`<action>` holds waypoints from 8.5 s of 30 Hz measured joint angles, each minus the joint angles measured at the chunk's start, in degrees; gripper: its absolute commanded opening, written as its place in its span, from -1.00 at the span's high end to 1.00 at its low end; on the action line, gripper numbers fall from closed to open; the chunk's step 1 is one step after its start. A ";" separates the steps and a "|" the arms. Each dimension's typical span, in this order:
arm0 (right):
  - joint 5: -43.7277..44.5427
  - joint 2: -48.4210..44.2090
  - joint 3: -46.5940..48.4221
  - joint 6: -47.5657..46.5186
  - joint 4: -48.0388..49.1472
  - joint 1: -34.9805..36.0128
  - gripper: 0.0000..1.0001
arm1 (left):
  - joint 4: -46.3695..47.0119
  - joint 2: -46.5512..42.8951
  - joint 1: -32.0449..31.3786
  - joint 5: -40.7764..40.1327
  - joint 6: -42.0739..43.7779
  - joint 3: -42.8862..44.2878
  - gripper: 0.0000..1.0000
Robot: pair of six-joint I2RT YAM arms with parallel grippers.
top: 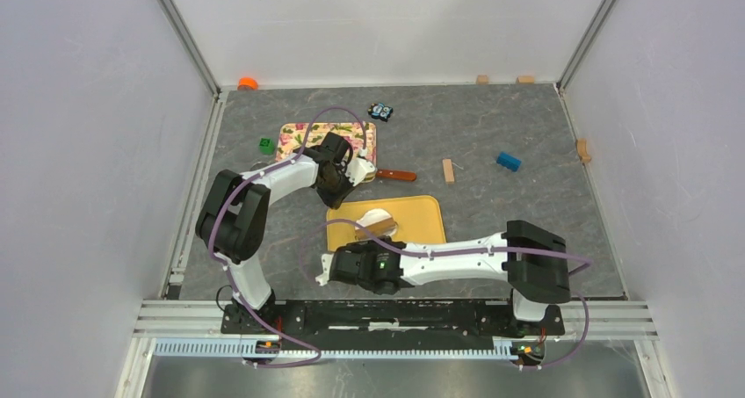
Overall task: Roll out the dumpling wrappers from the dough
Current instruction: Flatten out the dough on the work surface, then place the rolling pin at the center of the board, then pick up the dumpling mold from the center of the board.
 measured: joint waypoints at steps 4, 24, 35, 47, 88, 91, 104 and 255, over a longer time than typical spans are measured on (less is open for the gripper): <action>0.20 2.38 0.98 -2.40 2.58 -2.86 1.00 | 0.00 0.00 0.00 0.00 -0.02 0.00 0.96; 0.52 -2.71 -3.65 5.66 -1.36 6.23 1.00 | 0.00 0.00 0.00 0.00 0.00 0.00 0.96; 0.48 3.37 3.65 0.72 -0.92 -0.52 1.00 | 0.00 0.00 0.00 0.00 0.00 0.00 0.96; 3.08 -1.01 -5.27 3.10 6.14 2.91 1.00 | 0.00 0.00 0.00 0.00 0.00 0.00 0.95; 1.29 7.26 8.28 -0.61 -4.22 -0.90 1.00 | 0.00 0.00 0.00 0.00 0.00 0.00 0.96; 0.92 9.16 10.27 -2.73 -2.54 -3.30 1.00 | 0.00 0.00 0.00 0.00 0.00 0.00 0.96; 0.81 -1.73 -6.75 5.55 1.70 7.13 1.00 | 0.00 0.00 0.00 0.00 0.00 0.00 0.96; -33.59 -38.71 -45.77 25.42 72.15 -51.15 -0.71 | -12.41 12.00 36.46 -8.35 -3.80 25.46 0.46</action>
